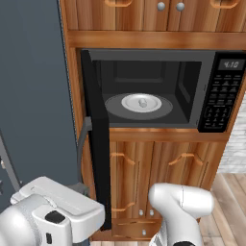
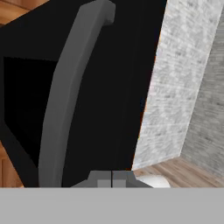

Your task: Pick the marshmallow from the counter and place it in the microwave. Then turn on the microwave.

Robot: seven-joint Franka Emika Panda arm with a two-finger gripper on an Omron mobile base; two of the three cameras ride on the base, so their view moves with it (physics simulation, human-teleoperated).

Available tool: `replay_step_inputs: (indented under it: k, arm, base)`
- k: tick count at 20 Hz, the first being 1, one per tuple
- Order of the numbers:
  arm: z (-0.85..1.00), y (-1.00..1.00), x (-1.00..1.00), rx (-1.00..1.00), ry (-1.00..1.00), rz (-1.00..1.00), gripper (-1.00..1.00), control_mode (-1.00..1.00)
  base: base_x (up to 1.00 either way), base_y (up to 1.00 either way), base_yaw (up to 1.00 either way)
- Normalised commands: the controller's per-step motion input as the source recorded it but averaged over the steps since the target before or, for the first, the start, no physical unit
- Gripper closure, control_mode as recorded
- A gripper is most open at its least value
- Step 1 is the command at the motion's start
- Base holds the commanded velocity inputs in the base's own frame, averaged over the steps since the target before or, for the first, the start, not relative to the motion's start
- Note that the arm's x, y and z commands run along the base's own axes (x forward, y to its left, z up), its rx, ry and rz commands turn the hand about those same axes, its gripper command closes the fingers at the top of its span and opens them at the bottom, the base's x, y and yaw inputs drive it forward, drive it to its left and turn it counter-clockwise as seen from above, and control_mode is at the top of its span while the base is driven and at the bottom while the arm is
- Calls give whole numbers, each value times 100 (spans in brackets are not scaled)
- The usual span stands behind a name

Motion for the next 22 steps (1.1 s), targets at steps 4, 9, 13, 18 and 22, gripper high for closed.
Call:
replay_step_inputs:
  k: [4,9,13,18,22]
  arm:
    - [-8,14,27,0,-1,-4,100,-100]
    - [-7,10,32,0,0,-4,100,-100]
    - [-14,16,32,0,0,-4,100,-100]
    - [-18,19,29,0,0,-4,100,-100]
    - [-14,16,29,0,0,-4,100,-100]
  base:
    - [0,0,0]
    - [0,0,0]
    - [0,0,0]
    - [0,0,0]
    - [0,0,0]
